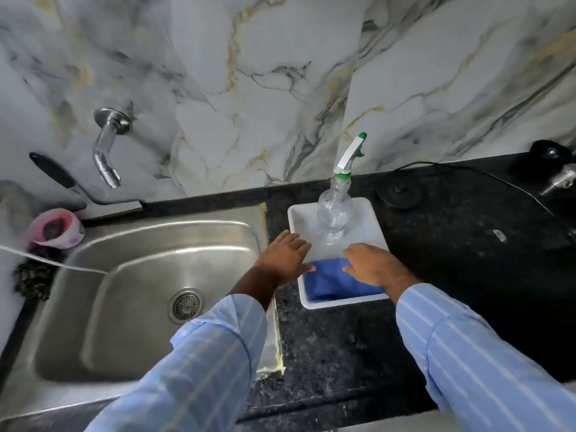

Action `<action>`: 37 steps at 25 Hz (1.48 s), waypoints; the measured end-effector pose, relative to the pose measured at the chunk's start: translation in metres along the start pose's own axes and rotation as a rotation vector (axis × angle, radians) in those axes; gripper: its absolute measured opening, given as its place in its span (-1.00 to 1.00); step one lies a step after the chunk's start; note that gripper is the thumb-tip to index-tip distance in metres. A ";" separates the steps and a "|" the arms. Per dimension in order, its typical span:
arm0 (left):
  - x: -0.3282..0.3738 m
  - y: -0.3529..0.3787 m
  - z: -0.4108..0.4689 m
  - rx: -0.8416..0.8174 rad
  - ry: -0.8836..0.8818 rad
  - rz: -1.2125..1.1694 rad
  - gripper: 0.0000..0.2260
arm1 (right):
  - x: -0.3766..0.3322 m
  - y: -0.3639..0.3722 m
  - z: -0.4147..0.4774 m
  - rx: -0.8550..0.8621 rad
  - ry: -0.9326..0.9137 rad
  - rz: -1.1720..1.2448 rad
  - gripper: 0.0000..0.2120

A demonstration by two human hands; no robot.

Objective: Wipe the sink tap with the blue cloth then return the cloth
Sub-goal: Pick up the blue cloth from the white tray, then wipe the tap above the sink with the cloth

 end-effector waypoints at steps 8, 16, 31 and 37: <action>0.045 0.063 0.025 -0.194 -0.144 0.186 -0.68 | 0.033 0.034 0.016 0.015 0.062 -0.068 -0.61; 0.047 0.015 0.026 -0.252 -0.077 -0.191 -0.77 | 0.034 0.013 0.011 -0.215 0.085 -0.072 -0.67; -0.118 -0.254 -0.039 0.221 -0.172 -0.496 -0.76 | -0.099 -0.274 -0.032 0.217 -0.081 -0.170 -0.72; -0.243 -0.319 -0.097 0.506 -0.351 -0.832 -0.78 | -0.177 -0.364 -0.009 0.532 -0.258 0.069 -0.92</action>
Point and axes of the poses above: each hand's wrist, its own z-axis towards the middle knuckle, its own y-axis out of the palm, x = y × z, the point moved 9 cm from there along z, towards the middle knuckle, and after that the axes turned 11 degrees about -y, right-handed, at the moved point
